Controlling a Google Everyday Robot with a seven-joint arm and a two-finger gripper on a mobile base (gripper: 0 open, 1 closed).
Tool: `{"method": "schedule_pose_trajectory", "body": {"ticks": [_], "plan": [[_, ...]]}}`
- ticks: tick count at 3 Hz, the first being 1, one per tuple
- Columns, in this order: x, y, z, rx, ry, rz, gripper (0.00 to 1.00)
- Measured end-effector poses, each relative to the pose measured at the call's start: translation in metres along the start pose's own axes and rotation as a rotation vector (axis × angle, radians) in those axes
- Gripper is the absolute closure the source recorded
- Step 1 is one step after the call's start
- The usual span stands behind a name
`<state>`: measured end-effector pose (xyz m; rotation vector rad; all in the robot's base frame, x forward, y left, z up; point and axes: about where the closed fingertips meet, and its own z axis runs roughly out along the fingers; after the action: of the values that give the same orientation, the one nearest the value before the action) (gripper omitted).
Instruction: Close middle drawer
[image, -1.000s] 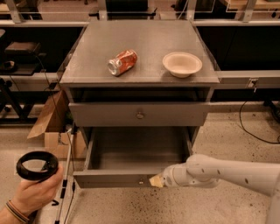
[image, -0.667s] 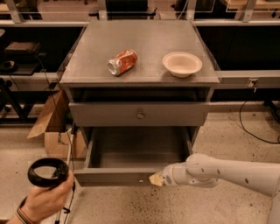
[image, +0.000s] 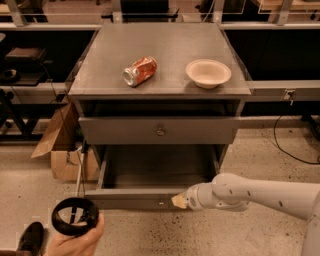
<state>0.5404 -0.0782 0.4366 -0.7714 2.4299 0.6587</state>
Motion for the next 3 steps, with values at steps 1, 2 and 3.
{"method": "schedule_pose_trajectory", "body": {"ticks": [1,2,3], "plan": [[-0.002,-0.008,-0.002,0.024,-0.005,0.007,1.00],[-0.003,-0.016,-0.004,0.043,-0.007,0.014,1.00],[0.000,-0.021,-0.006,0.058,-0.003,0.023,1.00]]}}
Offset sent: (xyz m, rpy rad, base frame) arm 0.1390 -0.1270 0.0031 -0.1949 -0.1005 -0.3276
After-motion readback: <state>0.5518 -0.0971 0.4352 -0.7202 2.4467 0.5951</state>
